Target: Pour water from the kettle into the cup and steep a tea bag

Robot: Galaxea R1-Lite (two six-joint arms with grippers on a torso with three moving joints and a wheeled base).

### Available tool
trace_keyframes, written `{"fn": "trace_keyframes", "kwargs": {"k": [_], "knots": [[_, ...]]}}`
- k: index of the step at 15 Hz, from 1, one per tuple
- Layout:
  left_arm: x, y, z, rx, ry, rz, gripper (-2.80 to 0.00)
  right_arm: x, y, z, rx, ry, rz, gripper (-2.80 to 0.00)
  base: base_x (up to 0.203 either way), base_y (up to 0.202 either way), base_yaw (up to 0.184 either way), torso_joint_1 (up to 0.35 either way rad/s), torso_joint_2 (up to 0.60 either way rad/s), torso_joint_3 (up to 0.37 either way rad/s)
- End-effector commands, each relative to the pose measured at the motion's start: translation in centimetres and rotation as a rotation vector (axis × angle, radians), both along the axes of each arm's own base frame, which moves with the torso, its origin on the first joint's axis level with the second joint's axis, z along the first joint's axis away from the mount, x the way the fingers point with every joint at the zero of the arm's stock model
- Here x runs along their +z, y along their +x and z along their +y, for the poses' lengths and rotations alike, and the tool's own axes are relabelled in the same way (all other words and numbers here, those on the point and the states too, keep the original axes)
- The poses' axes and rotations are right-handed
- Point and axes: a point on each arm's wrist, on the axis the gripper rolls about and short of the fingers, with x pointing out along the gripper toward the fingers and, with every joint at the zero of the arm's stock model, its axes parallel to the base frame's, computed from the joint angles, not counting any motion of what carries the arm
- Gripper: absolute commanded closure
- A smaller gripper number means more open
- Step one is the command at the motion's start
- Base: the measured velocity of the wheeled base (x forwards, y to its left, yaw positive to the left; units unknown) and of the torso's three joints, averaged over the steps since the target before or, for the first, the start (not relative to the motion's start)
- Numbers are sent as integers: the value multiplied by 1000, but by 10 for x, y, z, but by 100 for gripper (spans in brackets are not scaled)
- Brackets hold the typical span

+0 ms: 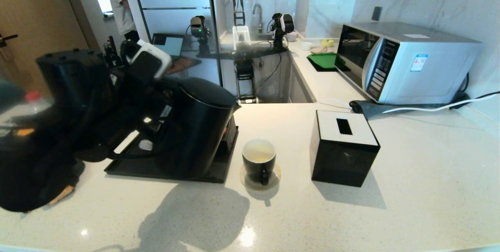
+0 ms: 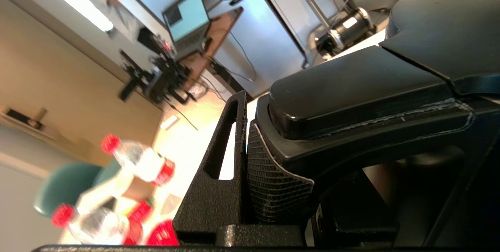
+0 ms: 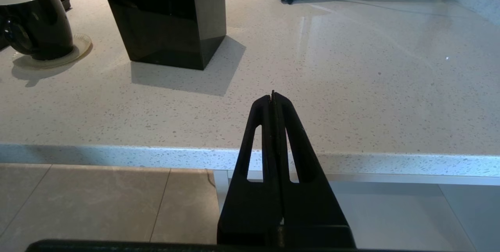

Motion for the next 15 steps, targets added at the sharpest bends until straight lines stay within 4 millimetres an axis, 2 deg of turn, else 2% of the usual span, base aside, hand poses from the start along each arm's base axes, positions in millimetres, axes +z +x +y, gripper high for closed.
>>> {"fn": "trace_keyframes", "kwargs": {"k": [1, 8, 12, 15], "knots": [[8, -21, 15, 26, -51, -35, 0, 0, 0, 0, 1, -1, 2, 0, 0, 0, 0, 0, 0, 0], [10, -63, 51, 111, -224, -85, 0, 0, 0, 0, 1, -1, 2, 0, 0, 0, 0, 0, 0, 0], [5, -73, 64, 159, -294, -97, 0, 0, 0, 0, 1, -1, 2, 0, 0, 0, 0, 0, 0, 0], [8, -71, 74, 203, -335, -148, 0, 0, 0, 0, 1, -1, 2, 0, 0, 0, 0, 0, 0, 0]]}}
